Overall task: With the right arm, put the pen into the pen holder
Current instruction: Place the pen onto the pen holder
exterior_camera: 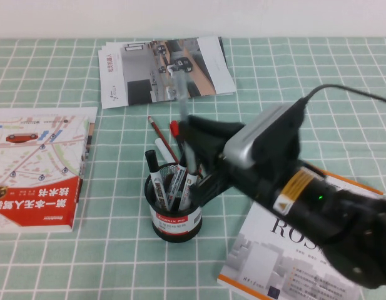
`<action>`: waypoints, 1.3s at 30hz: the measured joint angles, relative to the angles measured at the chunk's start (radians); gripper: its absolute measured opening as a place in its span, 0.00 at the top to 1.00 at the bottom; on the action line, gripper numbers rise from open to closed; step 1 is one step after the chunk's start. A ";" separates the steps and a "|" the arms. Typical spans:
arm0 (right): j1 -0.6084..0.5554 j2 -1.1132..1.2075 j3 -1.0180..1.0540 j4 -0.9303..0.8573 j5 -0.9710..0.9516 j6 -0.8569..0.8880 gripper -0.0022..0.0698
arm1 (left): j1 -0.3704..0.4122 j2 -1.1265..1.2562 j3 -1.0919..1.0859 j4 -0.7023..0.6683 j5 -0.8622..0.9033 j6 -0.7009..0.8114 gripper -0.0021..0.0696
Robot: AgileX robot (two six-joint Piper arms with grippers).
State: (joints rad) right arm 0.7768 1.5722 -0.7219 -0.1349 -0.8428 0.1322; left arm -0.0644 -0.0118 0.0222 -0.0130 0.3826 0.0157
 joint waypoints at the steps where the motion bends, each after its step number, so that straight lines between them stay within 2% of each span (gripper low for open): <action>1: 0.000 0.026 0.000 -0.013 -0.038 0.000 0.91 | 0.000 0.000 0.000 0.000 0.000 0.000 0.98; 10: 0.007 0.196 -0.002 -0.047 -0.195 0.000 0.91 | 0.000 0.000 0.000 0.000 0.000 0.000 0.98; 29: 0.009 0.288 -0.056 -0.117 -0.134 0.052 0.90 | 0.000 0.000 0.000 0.000 0.000 0.000 0.98; 32: 0.009 0.288 -0.058 -0.119 -0.126 0.052 0.82 | 0.000 0.000 0.000 0.000 0.000 0.000 0.98; 36: 0.009 0.288 -0.058 -0.123 -0.123 0.052 0.60 | 0.000 0.000 0.000 0.000 0.000 0.000 0.98; 39: 0.009 0.288 -0.058 -0.123 -0.119 0.052 0.50 | 0.000 0.000 0.000 0.000 0.000 0.000 0.98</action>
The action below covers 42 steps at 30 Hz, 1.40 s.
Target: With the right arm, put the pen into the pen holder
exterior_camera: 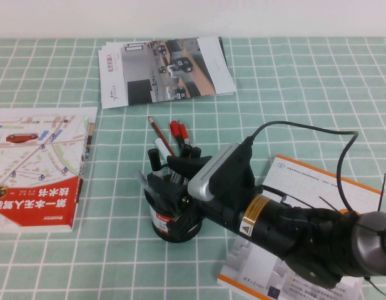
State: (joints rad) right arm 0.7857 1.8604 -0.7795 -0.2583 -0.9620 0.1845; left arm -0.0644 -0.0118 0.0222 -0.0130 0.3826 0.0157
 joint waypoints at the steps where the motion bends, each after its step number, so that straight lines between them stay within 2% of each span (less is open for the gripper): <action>1: 0.000 0.000 -0.002 0.000 0.004 0.002 0.49 | 0.000 0.000 0.000 0.000 0.000 0.000 0.98; 4: 0.000 -0.019 -0.002 -0.002 0.045 0.032 0.48 | 0.000 0.000 0.000 0.000 0.000 0.000 0.98; 6: 0.000 -0.056 -0.002 -0.012 0.097 0.062 0.51 | 0.000 0.000 0.000 0.000 0.000 0.000 0.98; 8: 0.000 -0.109 0.002 -0.035 0.176 0.101 0.58 | 0.000 0.000 0.000 0.000 0.000 0.000 0.98; 12: 0.002 -0.259 0.004 -0.124 0.433 0.184 0.87 | 0.000 0.000 0.000 0.000 0.000 0.000 0.98; 15: 0.002 -0.397 0.010 -0.198 0.618 0.234 0.96 | 0.000 0.000 0.000 0.000 0.000 0.000 0.98; 21: 0.002 -0.685 0.120 -0.243 0.874 0.259 0.99 | 0.000 0.000 0.000 0.000 0.000 0.000 0.98; 30: 0.002 -1.067 0.337 -0.235 1.068 0.259 0.99 | 0.000 0.000 0.000 0.000 0.000 0.000 0.98; 35: 0.002 -1.162 0.391 -0.232 1.122 0.259 0.99 | 0.000 0.000 0.000 0.000 0.000 0.000 0.98; 42: 0.002 -1.180 0.404 -0.220 1.214 0.259 0.99 | 0.000 0.000 0.000 0.000 0.000 0.000 0.98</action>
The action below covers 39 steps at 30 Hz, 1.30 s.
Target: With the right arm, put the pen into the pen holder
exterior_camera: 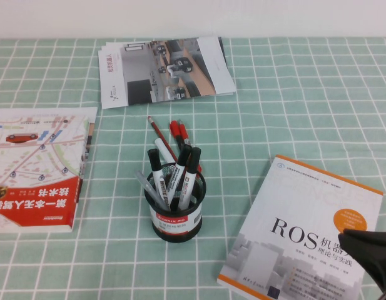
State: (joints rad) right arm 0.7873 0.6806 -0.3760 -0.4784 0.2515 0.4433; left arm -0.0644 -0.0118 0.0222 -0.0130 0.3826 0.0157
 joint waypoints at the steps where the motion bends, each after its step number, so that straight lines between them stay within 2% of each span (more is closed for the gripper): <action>1: 0.000 -0.004 0.001 -0.007 0.009 0.000 1.00 | 0.000 0.000 0.000 0.000 0.000 0.000 0.98; 5: -0.082 -0.050 0.011 0.014 0.031 0.000 1.00 | 0.000 0.000 0.000 0.000 0.000 0.000 0.98; 12: -0.472 -0.241 0.167 0.091 -0.074 0.000 1.00 | 0.000 0.000 0.000 0.000 0.000 0.000 0.98; 16: -0.607 -0.403 0.272 0.091 -0.119 0.000 1.00 | 0.000 0.000 0.000 0.000 0.000 0.000 0.98; 24: -0.666 -0.672 0.393 0.095 -0.115 0.000 1.00 | 0.000 0.000 0.000 0.000 0.000 0.000 0.98; 37: -0.666 -0.688 0.401 0.094 -0.094 -0.003 1.00 | 0.000 0.000 0.000 0.000 0.000 0.000 0.98; 39: -0.666 -0.688 0.401 0.171 -0.076 -0.073 1.00 | 0.000 0.000 0.000 0.000 0.000 0.000 0.98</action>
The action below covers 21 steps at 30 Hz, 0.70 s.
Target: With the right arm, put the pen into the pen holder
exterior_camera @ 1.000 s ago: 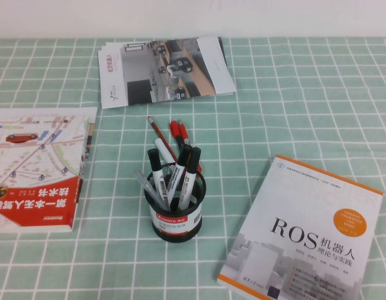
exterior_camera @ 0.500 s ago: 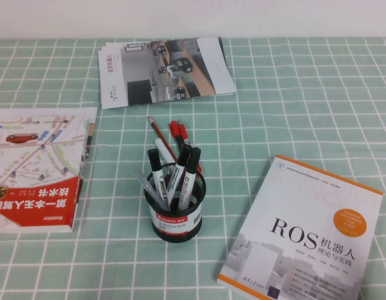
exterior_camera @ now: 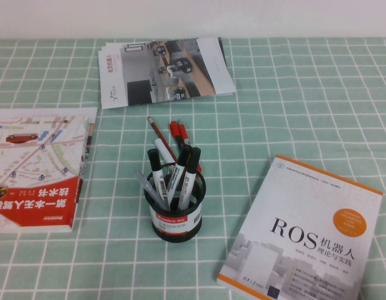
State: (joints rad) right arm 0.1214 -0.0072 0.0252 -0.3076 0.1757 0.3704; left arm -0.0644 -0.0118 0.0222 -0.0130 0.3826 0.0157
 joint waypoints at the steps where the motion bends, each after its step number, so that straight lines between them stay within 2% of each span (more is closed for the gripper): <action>1: 0.000 0.000 0.000 0.054 0.018 -0.072 1.00 | 0.000 0.000 0.000 0.000 0.000 0.000 0.98; 5: -0.011 0.000 0.000 0.308 0.091 -0.352 1.00 | 0.000 0.000 0.000 0.000 0.000 0.000 0.98; 7: -0.020 0.000 0.000 0.368 0.120 -0.417 1.00 | 0.000 0.000 0.000 0.000 0.000 0.000 0.98; 21: -0.029 0.000 0.002 0.424 0.183 -0.467 1.00 | 0.000 0.000 0.000 0.000 0.000 0.000 0.98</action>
State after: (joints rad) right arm 0.0921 -0.0076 0.0274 0.1159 0.3585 -0.0964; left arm -0.0644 -0.0118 0.0222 -0.0130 0.3826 0.0157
